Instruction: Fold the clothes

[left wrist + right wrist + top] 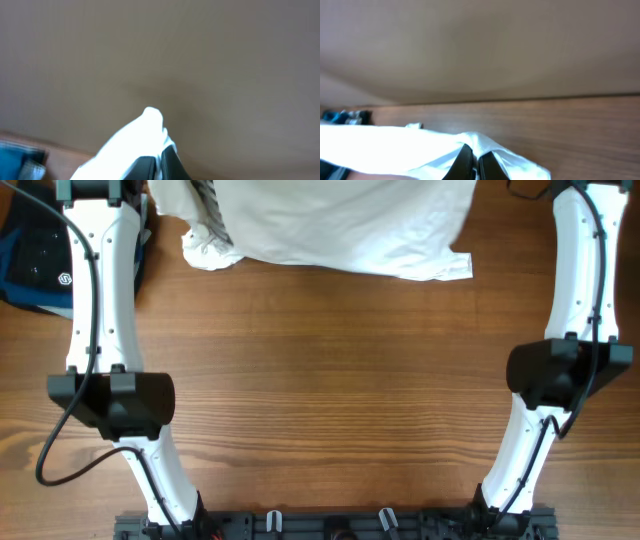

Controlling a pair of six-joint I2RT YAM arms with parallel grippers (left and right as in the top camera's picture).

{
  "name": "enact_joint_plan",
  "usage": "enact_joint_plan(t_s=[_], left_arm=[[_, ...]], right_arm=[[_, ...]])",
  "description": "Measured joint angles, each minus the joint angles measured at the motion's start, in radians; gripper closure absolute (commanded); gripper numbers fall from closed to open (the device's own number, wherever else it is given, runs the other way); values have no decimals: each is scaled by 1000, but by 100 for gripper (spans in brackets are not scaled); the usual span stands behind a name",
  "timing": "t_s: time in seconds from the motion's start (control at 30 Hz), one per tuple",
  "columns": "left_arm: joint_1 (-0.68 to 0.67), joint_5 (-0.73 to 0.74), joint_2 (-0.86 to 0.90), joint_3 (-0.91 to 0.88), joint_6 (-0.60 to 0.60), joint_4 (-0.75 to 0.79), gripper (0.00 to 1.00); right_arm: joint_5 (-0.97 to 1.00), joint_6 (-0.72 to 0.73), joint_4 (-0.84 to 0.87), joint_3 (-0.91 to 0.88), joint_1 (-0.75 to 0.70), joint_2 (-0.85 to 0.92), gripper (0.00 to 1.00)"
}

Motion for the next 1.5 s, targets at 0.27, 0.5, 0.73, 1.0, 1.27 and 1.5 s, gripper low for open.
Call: enact_joint_plan(t_s=[0.27, 0.5, 0.73, 1.0, 1.27, 1.5], left_arm=[[-6, 14, 7, 0, -23, 81, 96], [-18, 28, 7, 0, -26, 312, 96], [-19, 22, 7, 0, 44, 582, 96], [-21, -13, 7, 1, 116, 806, 96], [-21, -30, 7, 6, 131, 567, 96], [-21, -33, 41, 10, 75, 173, 96]], right_arm=[[-101, -5, 34, 45, -4, -6, 96], [-100, 5, 179, 119, -35, -10, 96], [25, 36, 456, 142, -58, -16, 96], [81, 95, 638, 145, -58, -51, 96], [87, 81, 447, 153, -59, -67, 96], [75, 63, 8, 162, -59, -21, 96]])
